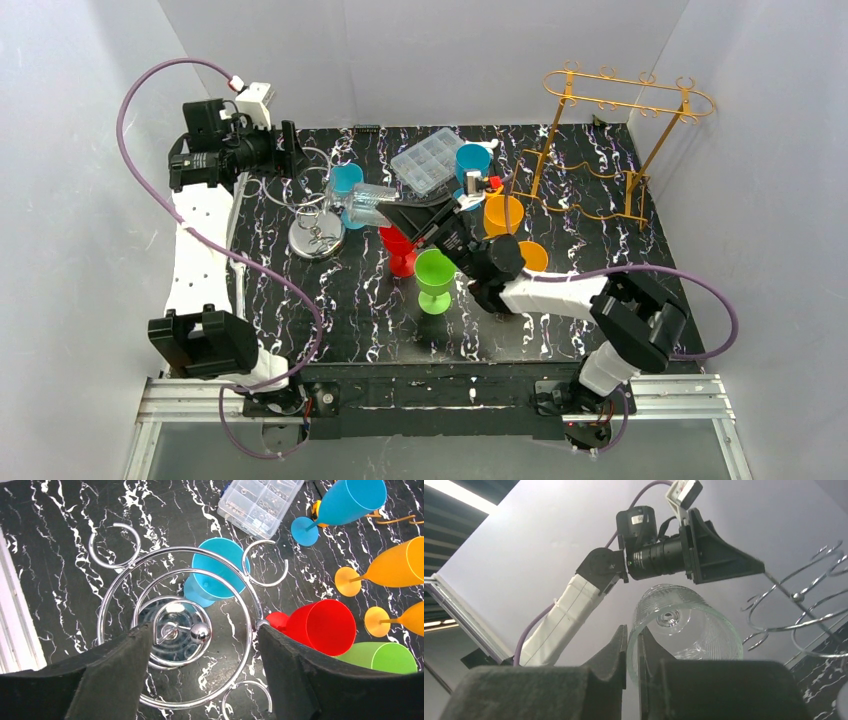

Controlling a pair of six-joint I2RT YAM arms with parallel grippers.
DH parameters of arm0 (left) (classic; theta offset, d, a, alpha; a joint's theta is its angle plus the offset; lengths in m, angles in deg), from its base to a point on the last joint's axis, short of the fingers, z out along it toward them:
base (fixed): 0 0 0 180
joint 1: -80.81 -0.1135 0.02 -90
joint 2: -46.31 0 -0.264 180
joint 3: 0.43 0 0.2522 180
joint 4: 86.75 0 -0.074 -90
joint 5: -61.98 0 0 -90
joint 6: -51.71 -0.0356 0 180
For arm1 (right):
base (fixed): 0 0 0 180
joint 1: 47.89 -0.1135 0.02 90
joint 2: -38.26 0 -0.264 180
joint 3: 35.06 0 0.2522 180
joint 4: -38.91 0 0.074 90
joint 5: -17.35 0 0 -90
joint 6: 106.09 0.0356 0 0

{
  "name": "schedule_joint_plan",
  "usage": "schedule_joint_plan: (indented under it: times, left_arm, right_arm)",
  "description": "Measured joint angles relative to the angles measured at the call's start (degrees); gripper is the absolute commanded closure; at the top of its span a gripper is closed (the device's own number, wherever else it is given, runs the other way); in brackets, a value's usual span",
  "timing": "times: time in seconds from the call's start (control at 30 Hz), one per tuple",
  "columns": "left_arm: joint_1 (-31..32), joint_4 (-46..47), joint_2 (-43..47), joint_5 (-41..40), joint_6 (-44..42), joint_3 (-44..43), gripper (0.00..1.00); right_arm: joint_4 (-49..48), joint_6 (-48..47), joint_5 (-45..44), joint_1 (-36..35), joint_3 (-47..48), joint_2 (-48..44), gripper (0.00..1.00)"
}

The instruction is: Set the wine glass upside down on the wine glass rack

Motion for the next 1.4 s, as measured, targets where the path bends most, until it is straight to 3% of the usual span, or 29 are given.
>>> schedule_joint_plan:
  times: [0.1, 0.27, 0.4, 0.67, 1.07, 1.3, 1.4]
  left_arm:
    - [0.0, -0.1, 1.0, -0.9, -0.4, 0.0, 0.08]
    - [0.0, -2.6, 4.3, -1.4, -0.3, -1.7, 0.05]
    - [0.0, -3.4, 5.9, -1.2, 1.2, -3.5, 0.15]
    - [0.0, -1.8, 5.4, -1.5, 4.1, 1.4, 0.42]
    - [0.0, 3.5, 2.3, -1.4, 4.2, 5.6, 0.44]
    - [0.1, 10.5, 3.2, -1.2, 2.1, 13.1, 0.53]
    - [0.3, 15.6, 5.4, -1.3, 0.6, 18.1, 0.64]
  right_arm:
    - [-0.4, -2.1, 1.8, 2.0, 0.0, -1.6, 0.99]
    - [0.7, -7.1, 3.5, 4.7, 0.1, -3.9, 0.99]
    - [0.4, -10.6, 3.3, 6.0, 1.8, -3.9, 0.99]
    - [-0.4, -7.8, 0.5, 8.9, 9.2, 7.1, 0.99]
    - [0.7, -3.5, -2.1, 11.7, 12.2, 11.2, 0.99]
    - [0.2, 0.3, -2.9, 12.5, 14.1, 13.0, 0.99]
    - [0.2, 1.8, -3.1, 12.8, 14.2, 14.1, 0.99]
